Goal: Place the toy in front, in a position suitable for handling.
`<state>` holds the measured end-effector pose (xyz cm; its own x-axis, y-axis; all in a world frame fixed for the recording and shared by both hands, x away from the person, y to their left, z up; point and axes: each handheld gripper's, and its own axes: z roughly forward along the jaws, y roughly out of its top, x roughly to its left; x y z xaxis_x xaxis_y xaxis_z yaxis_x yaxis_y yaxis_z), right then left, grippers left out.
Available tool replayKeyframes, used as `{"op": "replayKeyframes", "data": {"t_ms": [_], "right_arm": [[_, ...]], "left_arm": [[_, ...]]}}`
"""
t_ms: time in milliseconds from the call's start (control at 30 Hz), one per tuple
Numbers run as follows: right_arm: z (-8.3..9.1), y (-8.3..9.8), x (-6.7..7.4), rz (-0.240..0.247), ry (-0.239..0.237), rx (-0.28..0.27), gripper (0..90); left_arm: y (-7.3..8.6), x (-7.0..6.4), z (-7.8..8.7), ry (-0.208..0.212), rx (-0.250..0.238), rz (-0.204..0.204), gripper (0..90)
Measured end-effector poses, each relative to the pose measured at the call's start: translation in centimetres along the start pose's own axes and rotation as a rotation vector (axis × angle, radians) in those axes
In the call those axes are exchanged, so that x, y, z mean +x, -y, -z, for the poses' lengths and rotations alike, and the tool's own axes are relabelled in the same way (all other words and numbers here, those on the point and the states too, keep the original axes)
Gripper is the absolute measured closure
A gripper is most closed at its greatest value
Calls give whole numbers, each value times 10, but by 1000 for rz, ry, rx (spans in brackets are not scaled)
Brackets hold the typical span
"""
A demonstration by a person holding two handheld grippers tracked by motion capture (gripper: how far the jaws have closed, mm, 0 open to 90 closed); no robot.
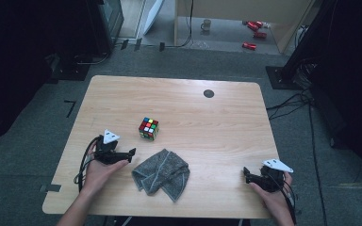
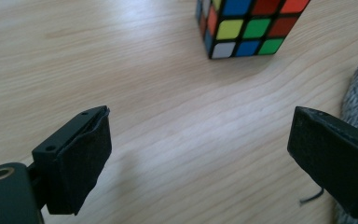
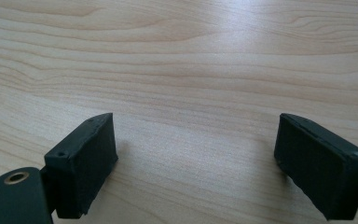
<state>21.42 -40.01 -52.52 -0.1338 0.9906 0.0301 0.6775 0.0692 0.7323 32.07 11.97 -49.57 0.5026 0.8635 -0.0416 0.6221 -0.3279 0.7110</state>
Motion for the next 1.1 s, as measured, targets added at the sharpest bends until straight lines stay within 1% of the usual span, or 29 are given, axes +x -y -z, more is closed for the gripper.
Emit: {"op": "replayKeyframes", "data": {"t_ms": [67,167,300,333,400,433,467,533,633,700,800,867,933,967,1100], "right_arm": [[0,0,0,0,0,0,124],[0,0,0,0,0,0,125],[0,0,0,0,0,0,126],[0,0,0,-1,0,0,126],[0,0,0,-1,0,0,126],[0,0,0,-1,0,0,126],[0,0,0,-1,0,0,126],[0,0,0,-1,0,0,126],[0,0,0,0,0,0,126],[0,0,0,-1,1,0,126],[0,0,0,-1,0,0,126],[0,0,0,-1,0,0,126],[0,0,0,-1,0,0,126],[0,0,0,0,0,0,126],[0,0,0,-1,0,0,126]], "left_arm": [[-5,-6,-5,1,-2,-5,70],[-13,-12,-13,15,-4,3,73],[-22,-17,-25,19,-12,29,79],[-26,-19,-31,18,-12,31,80],[-27,-20,-33,17,-11,33,80],[-30,-22,-37,13,-6,34,81],[-31,-24,-39,8,-8,38,103],[-35,-29,-44,-13,-19,48,136],[-41,-35,-51,-13,-28,55,149],[-45,-40,-56,-18,-16,45,152],[-48,-45,-62,-49,-9,55,165],[-50,-46,-66,-78,0,60,184],[-51,-46,-70,-111,-3,63,224],[-51,-45,-72,-120,-5,65,239],[-52,-44,-75,-114,-18,73,273]]}}
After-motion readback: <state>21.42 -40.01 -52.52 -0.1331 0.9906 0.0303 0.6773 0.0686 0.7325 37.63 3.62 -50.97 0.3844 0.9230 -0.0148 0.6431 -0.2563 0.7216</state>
